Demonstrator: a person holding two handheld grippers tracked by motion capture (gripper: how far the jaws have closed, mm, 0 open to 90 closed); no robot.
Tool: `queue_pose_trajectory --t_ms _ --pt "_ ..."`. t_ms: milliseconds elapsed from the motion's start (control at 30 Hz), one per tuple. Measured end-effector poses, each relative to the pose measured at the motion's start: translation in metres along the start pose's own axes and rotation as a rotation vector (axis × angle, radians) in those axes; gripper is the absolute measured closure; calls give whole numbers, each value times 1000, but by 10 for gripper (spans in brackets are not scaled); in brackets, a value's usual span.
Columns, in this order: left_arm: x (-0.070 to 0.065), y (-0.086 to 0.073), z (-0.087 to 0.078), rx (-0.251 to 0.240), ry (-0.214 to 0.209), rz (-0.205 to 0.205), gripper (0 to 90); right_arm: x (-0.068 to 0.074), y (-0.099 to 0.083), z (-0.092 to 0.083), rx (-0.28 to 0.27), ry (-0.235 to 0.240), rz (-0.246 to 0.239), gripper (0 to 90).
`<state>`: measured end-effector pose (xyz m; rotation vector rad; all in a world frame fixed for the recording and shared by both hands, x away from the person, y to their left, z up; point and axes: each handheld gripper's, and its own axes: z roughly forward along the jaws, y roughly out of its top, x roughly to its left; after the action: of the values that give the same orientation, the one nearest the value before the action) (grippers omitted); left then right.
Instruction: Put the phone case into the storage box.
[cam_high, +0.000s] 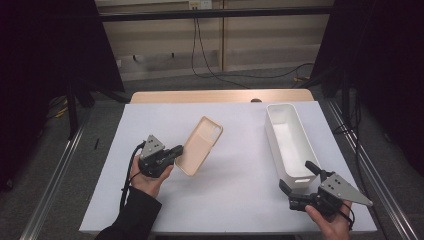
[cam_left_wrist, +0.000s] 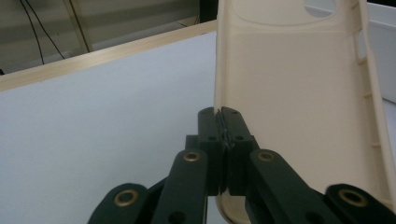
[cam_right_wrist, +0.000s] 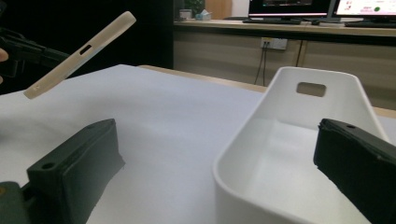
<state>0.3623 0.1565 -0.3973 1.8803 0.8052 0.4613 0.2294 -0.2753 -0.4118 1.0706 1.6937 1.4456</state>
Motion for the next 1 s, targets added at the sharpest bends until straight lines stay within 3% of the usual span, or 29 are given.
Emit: queue_pose_trajectory --t_ms 200,500,600,1000 --pt "-6 -2 -5 1 7 -4 882 9 9 18 9 57 1 0" --pt "-14 -3 -6 -17 -5 16 882 26 17 46 12 108 19 19" --pt "-15 -4 -4 -11 -3 6 882 31 23 54 16 109 12 13" --pt "-27 -4 -9 -26 -21 41 882 51 41 91 26 186 38 0"
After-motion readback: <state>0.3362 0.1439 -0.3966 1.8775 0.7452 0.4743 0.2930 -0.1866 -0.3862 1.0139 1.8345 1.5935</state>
